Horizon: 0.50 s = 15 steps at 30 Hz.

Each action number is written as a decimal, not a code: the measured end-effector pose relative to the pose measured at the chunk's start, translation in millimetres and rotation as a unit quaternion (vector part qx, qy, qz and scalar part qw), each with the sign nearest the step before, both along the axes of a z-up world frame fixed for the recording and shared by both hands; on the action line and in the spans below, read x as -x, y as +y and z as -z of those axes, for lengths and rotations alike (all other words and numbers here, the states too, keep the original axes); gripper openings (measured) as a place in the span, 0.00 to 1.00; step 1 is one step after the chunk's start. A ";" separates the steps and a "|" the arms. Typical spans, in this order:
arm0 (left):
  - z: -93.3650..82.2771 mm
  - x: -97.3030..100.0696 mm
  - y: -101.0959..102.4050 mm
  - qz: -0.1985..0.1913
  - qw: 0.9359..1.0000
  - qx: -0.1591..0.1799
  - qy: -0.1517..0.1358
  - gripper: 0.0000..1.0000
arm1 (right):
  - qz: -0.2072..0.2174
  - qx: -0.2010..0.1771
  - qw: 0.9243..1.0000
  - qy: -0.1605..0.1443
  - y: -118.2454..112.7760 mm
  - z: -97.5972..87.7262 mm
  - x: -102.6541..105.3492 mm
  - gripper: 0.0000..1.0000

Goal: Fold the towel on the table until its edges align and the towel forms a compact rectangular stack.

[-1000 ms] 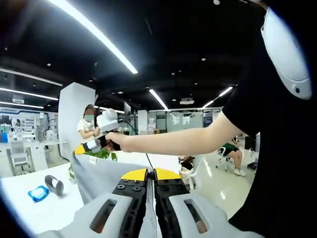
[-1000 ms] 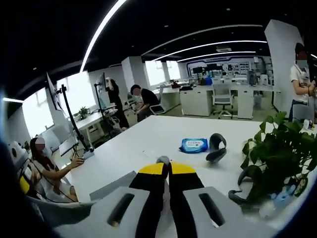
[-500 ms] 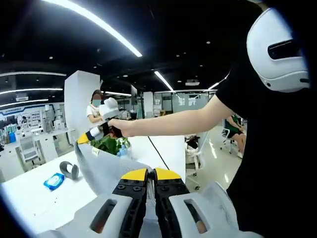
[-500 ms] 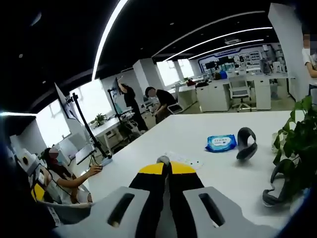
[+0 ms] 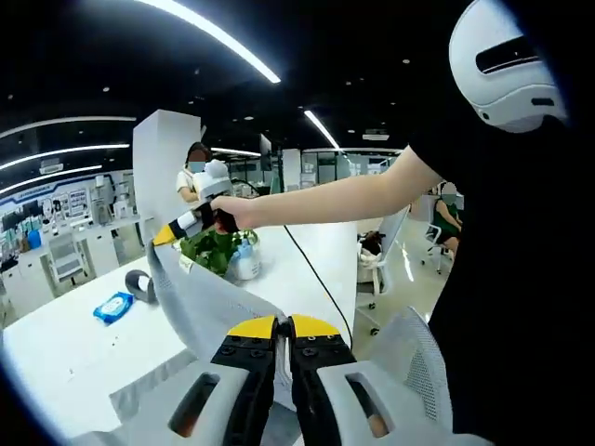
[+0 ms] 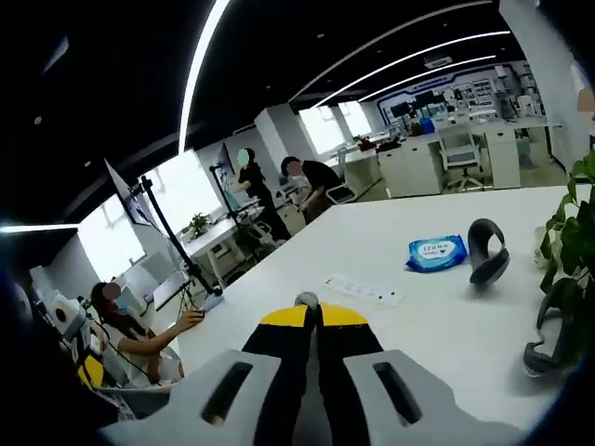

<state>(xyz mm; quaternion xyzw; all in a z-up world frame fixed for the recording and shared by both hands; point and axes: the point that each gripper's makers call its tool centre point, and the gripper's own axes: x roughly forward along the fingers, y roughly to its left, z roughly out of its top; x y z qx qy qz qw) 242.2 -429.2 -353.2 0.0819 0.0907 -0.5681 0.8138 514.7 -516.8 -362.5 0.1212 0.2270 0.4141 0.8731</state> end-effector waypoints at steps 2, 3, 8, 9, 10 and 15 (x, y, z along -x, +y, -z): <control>3.0 0.1 3.3 -0.005 1.000 0.001 0.004 0.04 | -0.002 0.002 1.000 0.002 3.4 2.9 -2.5 0.00; 4.8 -0.5 5.1 -0.009 1.000 0.001 0.006 0.04 | -0.003 -0.001 1.000 0.005 5.0 4.7 -4.8 0.00; 26.1 -6.3 25.3 -0.055 0.998 -0.023 0.013 0.04 | -0.010 0.016 1.000 0.016 14.0 20.4 -8.4 0.00; 28.3 -5.7 27.4 -0.060 0.998 -0.025 0.013 0.04 | -0.011 0.017 1.000 0.019 15.7 22.7 -8.6 0.00; 31.7 -4.8 30.3 -0.066 0.997 -0.029 0.012 0.04 | -0.013 0.016 1.000 0.022 18.3 25.5 -8.2 0.00; 46.4 -4.3 43.7 -0.093 0.994 -0.052 0.010 0.04 | -0.024 0.009 0.999 0.034 30.9 33.0 -8.9 0.00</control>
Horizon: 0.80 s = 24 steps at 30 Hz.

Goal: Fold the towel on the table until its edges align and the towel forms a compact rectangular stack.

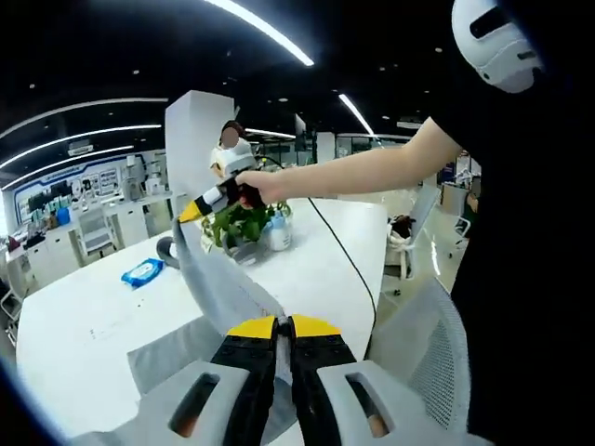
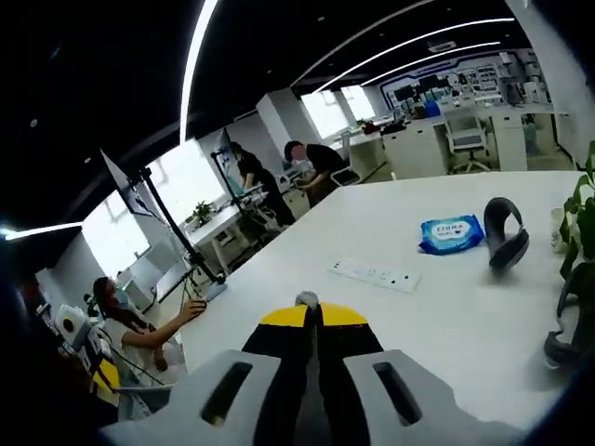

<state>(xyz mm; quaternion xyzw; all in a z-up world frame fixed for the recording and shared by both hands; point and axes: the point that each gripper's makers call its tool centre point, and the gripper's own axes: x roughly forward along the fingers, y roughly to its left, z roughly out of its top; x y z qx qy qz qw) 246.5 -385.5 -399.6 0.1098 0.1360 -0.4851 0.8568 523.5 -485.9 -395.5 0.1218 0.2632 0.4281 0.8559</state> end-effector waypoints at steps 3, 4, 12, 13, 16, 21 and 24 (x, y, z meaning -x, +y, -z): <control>6.9 -2.4 8.2 -0.016 1.000 -0.007 0.009 0.04 | -0.006 0.004 1.000 0.002 9.5 3.0 1.5 0.00; 7.1 -2.7 11.3 -0.021 1.000 -0.004 0.010 0.04 | -0.007 0.003 1.000 0.003 11.9 3.2 1.9 0.00; 11.0 -6.4 37.1 -0.065 0.998 0.011 0.022 0.04 | -0.019 -0.009 1.000 0.014 26.3 1.6 -1.4 0.00; 10.4 -6.9 39.2 -0.069 0.997 0.014 0.021 0.04 | -0.020 -0.009 1.000 0.014 27.4 1.2 -1.5 0.00; 11.4 -8.0 45.2 -0.079 0.997 0.015 0.020 0.04 | -0.022 -0.013 1.000 0.016 34.2 1.0 0.9 0.00; 21.5 -5.5 51.5 -0.088 0.996 0.007 0.027 0.04 | -0.028 -0.019 0.999 0.031 47.1 5.7 8.3 0.00; 24.8 -3.5 56.3 -0.098 0.995 0.005 0.033 0.04 | -0.033 -0.017 0.999 0.031 53.8 7.4 6.9 0.00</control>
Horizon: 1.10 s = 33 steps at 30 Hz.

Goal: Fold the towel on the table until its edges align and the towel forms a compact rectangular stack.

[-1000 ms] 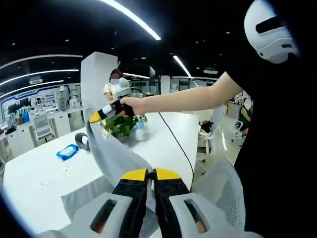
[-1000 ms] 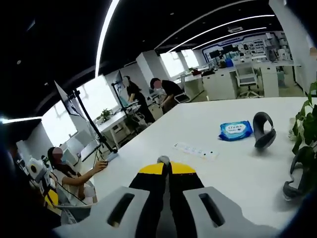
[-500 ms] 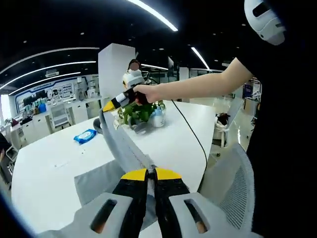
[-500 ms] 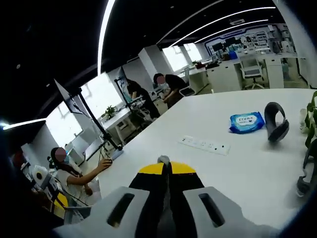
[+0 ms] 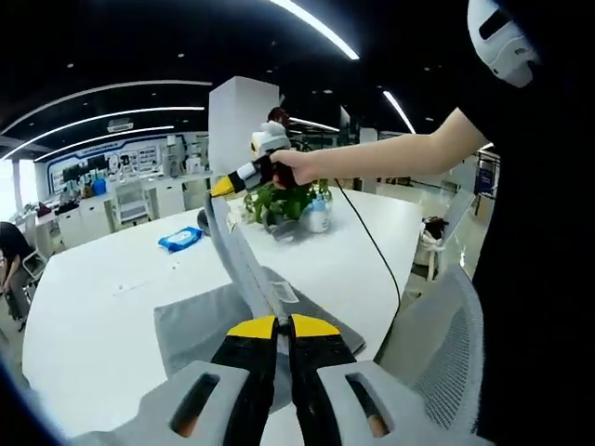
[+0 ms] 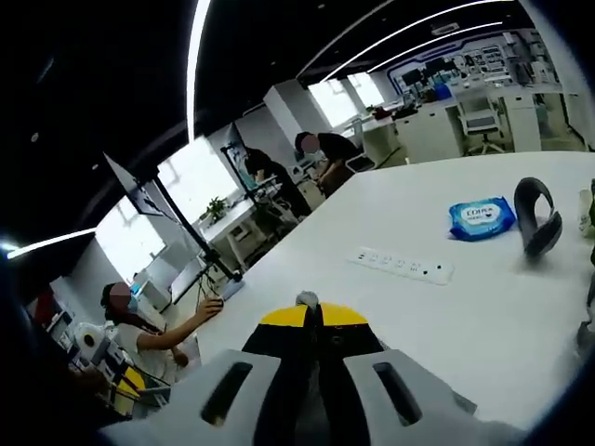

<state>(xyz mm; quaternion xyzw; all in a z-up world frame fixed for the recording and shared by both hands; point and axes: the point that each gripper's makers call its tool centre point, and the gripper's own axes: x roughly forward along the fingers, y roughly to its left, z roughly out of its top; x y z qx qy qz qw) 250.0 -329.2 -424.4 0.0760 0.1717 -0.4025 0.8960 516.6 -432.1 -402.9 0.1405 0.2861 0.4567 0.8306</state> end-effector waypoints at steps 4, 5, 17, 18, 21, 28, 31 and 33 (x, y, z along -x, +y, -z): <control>9.8 -1.8 11.0 -0.018 1.000 -0.011 0.004 0.04 | -0.005 0.004 1.000 0.003 4.0 5.7 -3.8 0.00; 11.5 -2.4 12.9 -0.022 1.000 -0.010 0.005 0.04 | -0.005 0.006 1.000 0.004 5.2 7.6 -4.1 0.00; 46.2 -11.4 33.9 -0.061 0.998 -0.017 0.029 0.04 | 0.001 0.044 0.999 0.016 19.6 38.3 -9.1 0.00; 47.7 -11.5 34.9 -0.064 0.997 -0.015 0.031 0.04 | 0.002 0.047 0.999 0.017 20.3 40.5 -10.3 0.00; 52.7 -11.3 37.0 -0.066 0.997 -0.016 0.035 0.04 | 0.005 0.052 0.998 0.023 23.2 49.0 -16.5 0.00; 70.5 -12.3 45.3 -0.078 0.995 -0.037 0.041 0.04 | 0.010 0.063 0.997 0.033 32.9 69.9 -23.1 0.00; 80.0 -13.6 48.5 -0.083 0.995 -0.039 0.049 0.04 | 0.014 0.065 0.997 0.034 37.9 78.2 -26.1 0.00; 87.4 -15.0 51.7 -0.088 0.994 -0.043 0.057 0.04 | 0.018 0.066 0.997 0.039 40.4 83.6 -27.8 0.00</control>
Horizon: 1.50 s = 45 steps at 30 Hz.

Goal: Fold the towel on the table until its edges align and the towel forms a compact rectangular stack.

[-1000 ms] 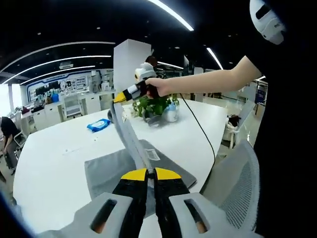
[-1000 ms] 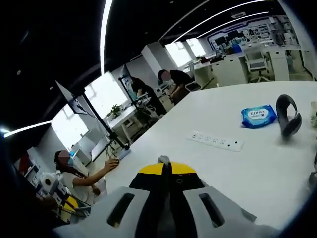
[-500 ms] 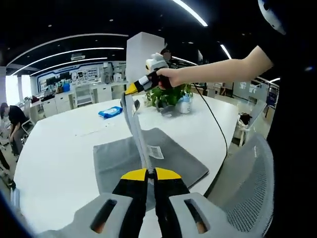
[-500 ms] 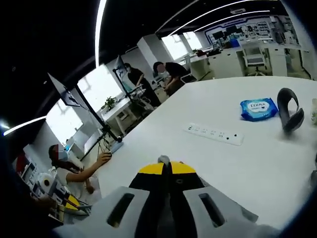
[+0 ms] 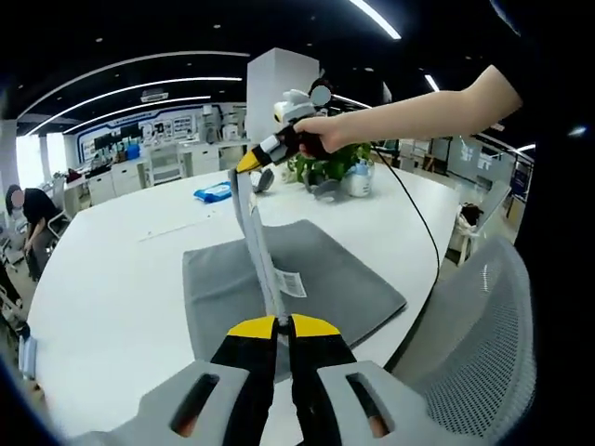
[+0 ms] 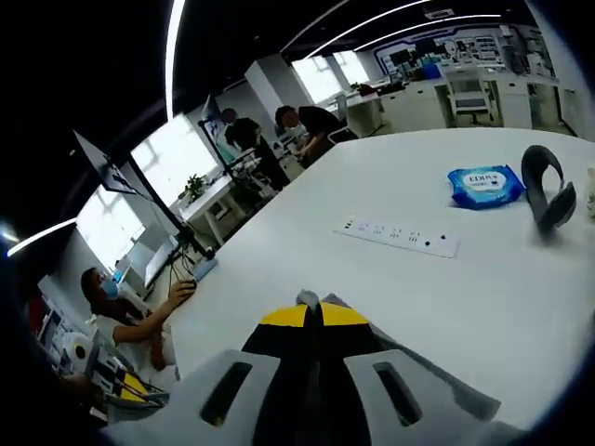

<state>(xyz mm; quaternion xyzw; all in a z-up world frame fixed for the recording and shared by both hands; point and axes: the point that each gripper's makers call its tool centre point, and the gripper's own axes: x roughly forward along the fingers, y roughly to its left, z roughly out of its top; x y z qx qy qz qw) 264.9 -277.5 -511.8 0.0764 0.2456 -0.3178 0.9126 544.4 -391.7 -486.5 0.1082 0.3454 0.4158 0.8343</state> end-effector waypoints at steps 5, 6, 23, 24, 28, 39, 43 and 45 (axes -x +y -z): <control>15.6 -5.1 11.6 -0.014 1.000 -0.011 0.019 0.04 | 0.014 0.004 1.000 0.016 7.4 17.6 -4.0 0.00; 19.2 -5.4 14.1 -0.017 0.999 -0.009 0.026 0.04 | 0.017 0.004 1.000 0.019 8.6 20.5 -4.2 0.00; 53.3 -9.1 35.1 -0.036 0.997 -0.021 0.060 0.04 | 0.027 0.018 0.997 0.065 42.0 77.3 -14.1 0.00; 55.6 -9.6 38.2 -0.042 0.997 -0.021 0.062 0.05 | 0.027 0.018 0.997 0.067 43.3 79.8 -14.5 0.00; 56.2 -16.4 49.8 -0.058 0.997 -0.042 0.032 0.05 | 0.017 0.030 0.998 0.055 48.0 88.8 -15.5 0.00; 81.2 -15.5 66.5 -0.067 0.991 -0.093 0.063 0.06 | 0.017 0.013 0.998 0.051 61.6 95.4 -15.0 0.06; 83.8 -15.7 79.0 -0.091 0.989 -0.100 0.066 0.13 | 0.021 0.008 0.999 0.045 59.0 94.9 -15.8 0.09; 81.8 -15.5 81.0 -0.103 0.989 -0.083 0.068 0.13 | 0.020 0.006 0.999 0.043 55.2 93.8 -13.6 0.09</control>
